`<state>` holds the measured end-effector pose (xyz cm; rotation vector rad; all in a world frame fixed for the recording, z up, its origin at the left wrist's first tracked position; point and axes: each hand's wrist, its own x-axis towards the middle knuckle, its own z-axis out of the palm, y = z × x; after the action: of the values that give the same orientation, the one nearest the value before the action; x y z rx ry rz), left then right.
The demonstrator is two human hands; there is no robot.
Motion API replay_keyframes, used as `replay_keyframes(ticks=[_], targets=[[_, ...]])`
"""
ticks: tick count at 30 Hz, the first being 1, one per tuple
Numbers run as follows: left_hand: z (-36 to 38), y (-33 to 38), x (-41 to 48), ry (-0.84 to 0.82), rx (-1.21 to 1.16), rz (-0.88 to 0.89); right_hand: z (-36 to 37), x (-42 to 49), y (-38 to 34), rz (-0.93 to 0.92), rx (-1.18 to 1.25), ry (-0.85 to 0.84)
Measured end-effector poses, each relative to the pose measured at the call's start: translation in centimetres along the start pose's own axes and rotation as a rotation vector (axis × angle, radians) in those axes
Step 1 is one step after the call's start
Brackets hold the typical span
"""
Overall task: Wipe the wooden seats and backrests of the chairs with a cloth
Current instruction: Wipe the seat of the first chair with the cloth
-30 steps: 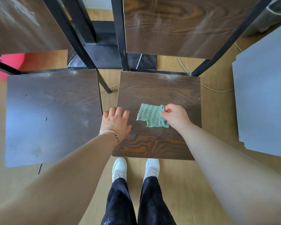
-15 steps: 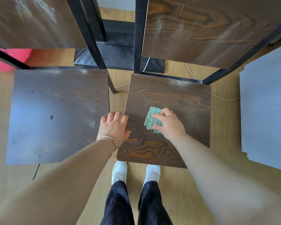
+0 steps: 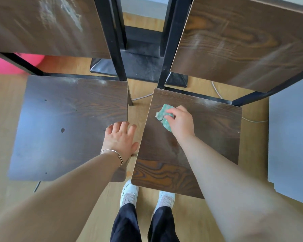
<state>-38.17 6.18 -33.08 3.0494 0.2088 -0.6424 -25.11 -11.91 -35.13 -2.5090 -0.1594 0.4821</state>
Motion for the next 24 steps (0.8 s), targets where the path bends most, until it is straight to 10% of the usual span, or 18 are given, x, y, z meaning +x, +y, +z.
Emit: replay_keyframes(ticks=[12, 24], targets=[[0.9, -1.1, -0.3, 0.045, -0.055, -0.023, 2.8, 8.5, -5.7, 0.123, -0.023, 0.018], [2.0, -1.8, -5.1, 0.014, -0.012, 0.06, 5.1, -4.4, -2.2, -0.083, -0.056, -0.146]])
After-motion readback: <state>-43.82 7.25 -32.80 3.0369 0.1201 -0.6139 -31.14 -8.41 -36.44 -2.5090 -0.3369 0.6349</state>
